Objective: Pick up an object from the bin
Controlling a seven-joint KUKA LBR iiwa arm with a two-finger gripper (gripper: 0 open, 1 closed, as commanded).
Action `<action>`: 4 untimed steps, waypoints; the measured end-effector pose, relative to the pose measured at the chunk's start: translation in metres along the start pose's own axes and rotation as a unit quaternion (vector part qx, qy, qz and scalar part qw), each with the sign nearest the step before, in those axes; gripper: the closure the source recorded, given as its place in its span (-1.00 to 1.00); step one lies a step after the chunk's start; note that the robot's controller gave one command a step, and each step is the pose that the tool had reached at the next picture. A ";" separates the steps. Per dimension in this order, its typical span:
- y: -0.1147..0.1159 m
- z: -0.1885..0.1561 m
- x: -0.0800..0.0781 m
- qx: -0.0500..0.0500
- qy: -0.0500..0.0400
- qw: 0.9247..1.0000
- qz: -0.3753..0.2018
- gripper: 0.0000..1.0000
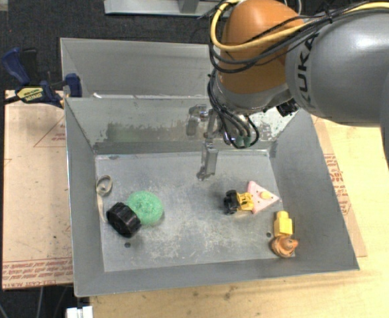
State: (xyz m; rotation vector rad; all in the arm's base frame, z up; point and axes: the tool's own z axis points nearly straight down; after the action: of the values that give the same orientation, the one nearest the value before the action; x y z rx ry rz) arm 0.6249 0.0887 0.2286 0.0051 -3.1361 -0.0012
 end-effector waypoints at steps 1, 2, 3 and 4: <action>0.000 -0.005 -0.001 0.000 -0.004 1.000 0.001 -1.00; 0.015 0.049 -0.006 -0.001 -0.007 1.000 -0.007 -1.00; 0.027 0.109 -0.023 0.000 -0.006 0.996 -0.086 -1.00; 0.065 0.129 -0.011 0.000 -0.001 0.996 -0.090 -1.00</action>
Offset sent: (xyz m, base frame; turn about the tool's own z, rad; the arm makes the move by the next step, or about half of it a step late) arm 0.0085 0.0432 -0.1586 -0.0395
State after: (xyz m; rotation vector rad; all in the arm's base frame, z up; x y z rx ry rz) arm 0.6350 0.1541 0.1000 0.2863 -3.1248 -0.0006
